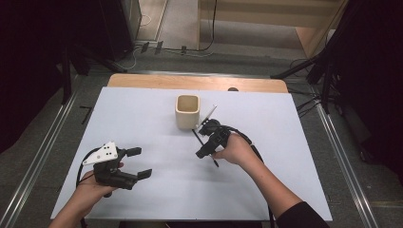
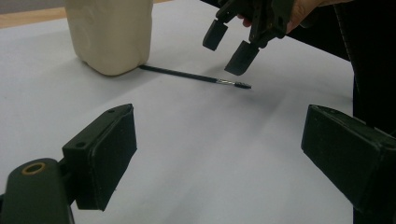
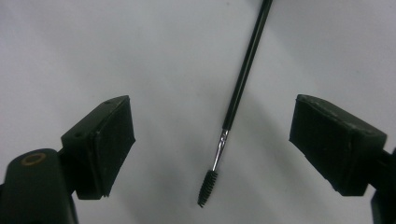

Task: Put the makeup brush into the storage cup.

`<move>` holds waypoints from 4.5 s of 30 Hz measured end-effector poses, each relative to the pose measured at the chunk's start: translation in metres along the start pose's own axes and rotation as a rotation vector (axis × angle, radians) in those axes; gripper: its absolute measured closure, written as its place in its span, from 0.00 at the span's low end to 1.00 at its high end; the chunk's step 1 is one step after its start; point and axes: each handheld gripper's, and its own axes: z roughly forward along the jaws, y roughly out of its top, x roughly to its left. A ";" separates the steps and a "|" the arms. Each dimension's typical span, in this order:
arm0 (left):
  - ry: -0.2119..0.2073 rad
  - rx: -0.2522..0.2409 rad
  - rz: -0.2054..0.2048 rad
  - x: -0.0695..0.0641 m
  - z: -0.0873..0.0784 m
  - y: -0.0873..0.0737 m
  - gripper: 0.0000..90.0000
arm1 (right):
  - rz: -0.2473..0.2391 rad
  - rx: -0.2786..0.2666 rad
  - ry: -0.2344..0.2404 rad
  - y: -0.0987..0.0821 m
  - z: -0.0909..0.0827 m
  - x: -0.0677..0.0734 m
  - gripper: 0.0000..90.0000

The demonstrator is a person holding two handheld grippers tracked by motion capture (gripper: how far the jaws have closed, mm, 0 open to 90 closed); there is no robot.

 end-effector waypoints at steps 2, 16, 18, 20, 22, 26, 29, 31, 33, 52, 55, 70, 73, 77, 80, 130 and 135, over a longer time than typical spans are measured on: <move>-0.002 -0.001 -0.002 0.000 0.000 0.000 0.12 | 0.024 0.016 0.000 0.002 0.002 0.001 0.18; -0.004 -0.003 0.000 0.000 0.001 0.000 0.12 | 0.078 0.064 -0.016 0.005 0.011 -0.009 0.22; -0.004 -0.002 0.000 0.000 0.000 0.000 0.12 | 0.085 0.060 -0.024 0.005 0.012 -0.008 0.23; -0.002 0.000 -0.001 0.000 0.000 0.000 0.12 | 0.092 0.060 -0.018 0.005 0.014 -0.008 0.24; -0.005 -0.003 -0.001 0.000 0.001 0.000 0.12 | 0.097 0.062 -0.025 0.004 0.017 -0.007 0.25; -0.006 -0.004 0.002 0.000 0.001 -0.001 0.12 | 0.099 0.063 -0.032 0.004 0.023 -0.007 0.28; -0.005 -0.002 0.003 0.000 0.001 0.000 0.12 | 0.103 0.078 -0.049 0.003 0.027 -0.007 0.31; -0.003 0.003 0.002 0.000 0.000 0.000 0.12 | 0.113 0.089 -0.055 0.004 0.031 -0.006 0.33; -0.003 0.003 0.002 0.000 0.000 0.000 0.12 | 0.118 0.097 -0.063 0.004 0.032 -0.006 0.34; -0.003 0.009 0.006 0.000 0.001 0.000 0.12 | 0.164 0.103 -0.118 0.006 0.029 -0.004 0.77; -0.003 0.010 0.006 -0.001 0.001 -0.001 0.12 | 0.170 0.126 -0.108 0.008 0.028 -0.004 0.87; -0.003 0.009 0.001 -0.001 0.001 0.000 0.12 | 0.190 0.149 -0.069 0.009 0.028 -0.008 0.96; -0.003 0.012 0.004 -0.001 0.001 0.000 0.12 | 0.187 0.148 -0.051 0.008 0.027 -0.010 0.96; -0.004 0.007 0.001 -0.001 0.001 0.000 0.12 | 0.175 0.128 -0.043 0.006 0.025 -0.010 0.96; -0.005 0.005 0.001 0.000 0.001 -0.001 0.12 | 0.164 0.120 -0.025 0.003 0.022 -0.009 0.96; -0.105 0.095 -0.042 0.000 0.020 0.016 0.12 | -0.052 -0.275 0.275 -0.074 -0.038 -0.003 0.97; -0.115 0.126 -0.037 -0.003 0.026 0.021 0.12 | -0.081 -0.256 0.275 -0.081 -0.038 -0.002 0.97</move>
